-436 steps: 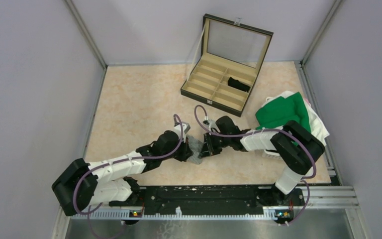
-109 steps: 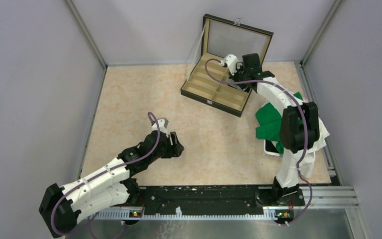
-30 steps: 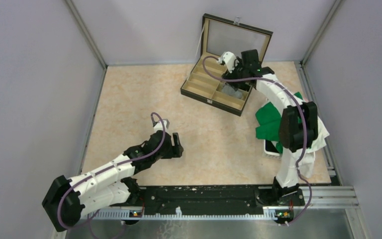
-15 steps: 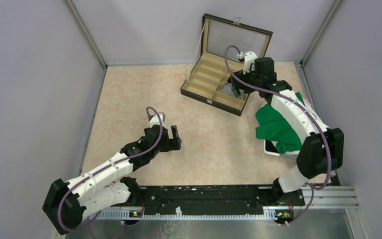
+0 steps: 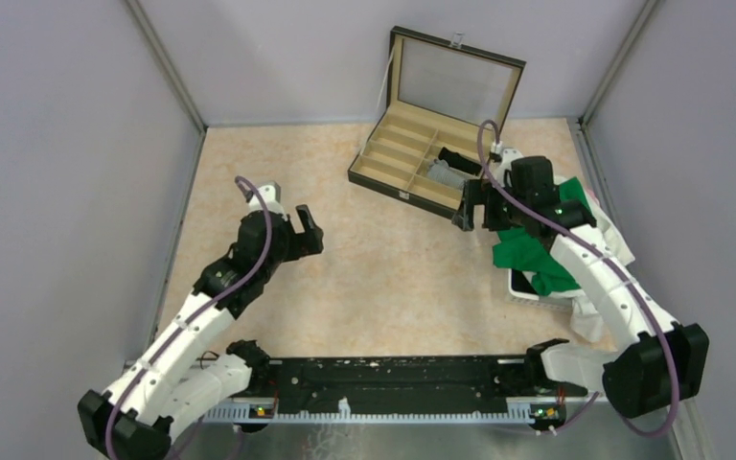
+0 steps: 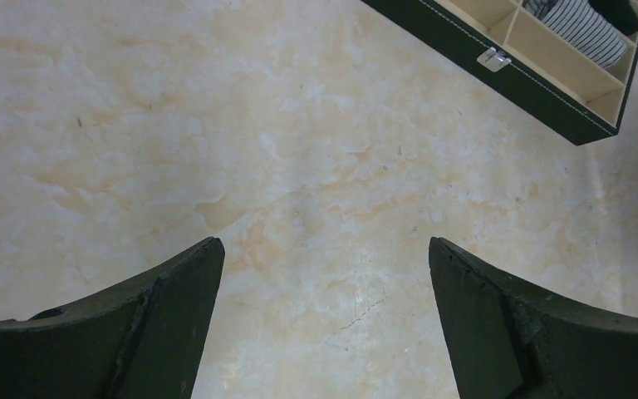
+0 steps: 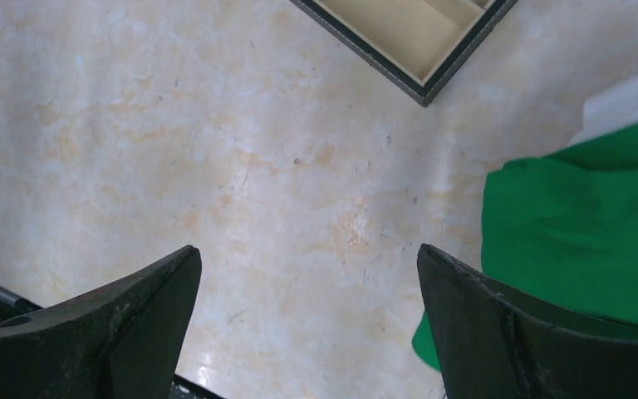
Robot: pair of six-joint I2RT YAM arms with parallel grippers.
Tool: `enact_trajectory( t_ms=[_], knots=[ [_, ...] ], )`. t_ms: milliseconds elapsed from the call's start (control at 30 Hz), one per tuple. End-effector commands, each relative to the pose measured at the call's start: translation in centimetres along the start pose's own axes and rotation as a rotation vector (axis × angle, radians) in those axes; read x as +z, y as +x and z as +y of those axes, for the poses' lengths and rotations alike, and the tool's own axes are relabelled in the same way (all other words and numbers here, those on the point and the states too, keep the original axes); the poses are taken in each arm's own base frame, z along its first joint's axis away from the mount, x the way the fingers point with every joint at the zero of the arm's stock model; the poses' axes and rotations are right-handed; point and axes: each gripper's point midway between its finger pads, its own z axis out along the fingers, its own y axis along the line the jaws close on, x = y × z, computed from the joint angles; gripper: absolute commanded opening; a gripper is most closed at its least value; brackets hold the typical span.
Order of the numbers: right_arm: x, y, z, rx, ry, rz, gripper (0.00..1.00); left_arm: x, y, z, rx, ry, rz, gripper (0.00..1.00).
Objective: Roll the underwear
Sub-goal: Reset both arms
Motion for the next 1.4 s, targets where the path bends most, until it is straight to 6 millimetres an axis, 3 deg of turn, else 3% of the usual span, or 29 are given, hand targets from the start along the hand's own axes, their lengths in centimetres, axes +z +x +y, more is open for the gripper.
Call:
enact_trajectory(
  t_ms=[0, 133, 233, 533, 733, 967, 1367],
  knots=[
    [-4.6, 1.3, 1.0, 0.043, -0.012, -0.019, 0.99, -3.9, -2.7, 1.2, 0.073, -0.023, -0.073, 0.99],
    [-7.7, 1.5, 1.0, 0.139, 0.001, -0.147, 0.99, -6.2, -3.6, 2.6, 0.102, -0.053, -0.124, 0.99],
    [-9.3, 1.4, 0.6, 0.118, 0.016, -0.234, 0.99, -7.4, -4.2, 3.0, 0.093, -0.044, -0.168, 0.99],
    [-13.0, 0.4, 0.8, -0.048, -0.017, -0.486, 0.99, -8.1, -4.4, 3.3, 0.06, -0.03, -0.231, 0.99],
    [-13.4, 1.0, -0.3, -0.049, 0.022, -0.555, 0.99, -8.7, -4.6, 3.0, 0.062, 0.004, -0.259, 0.99],
    [-13.2, 1.2, 0.7, -0.086, -0.032, -0.538, 0.99, -8.9, -4.7, 3.0, 0.061, 0.015, -0.272, 0.99],
    [-13.2, 1.4, 0.6, -0.087, -0.025, -0.536, 0.99, -9.0, -4.7, 3.0, 0.062, 0.019, -0.276, 0.99]
  ],
)
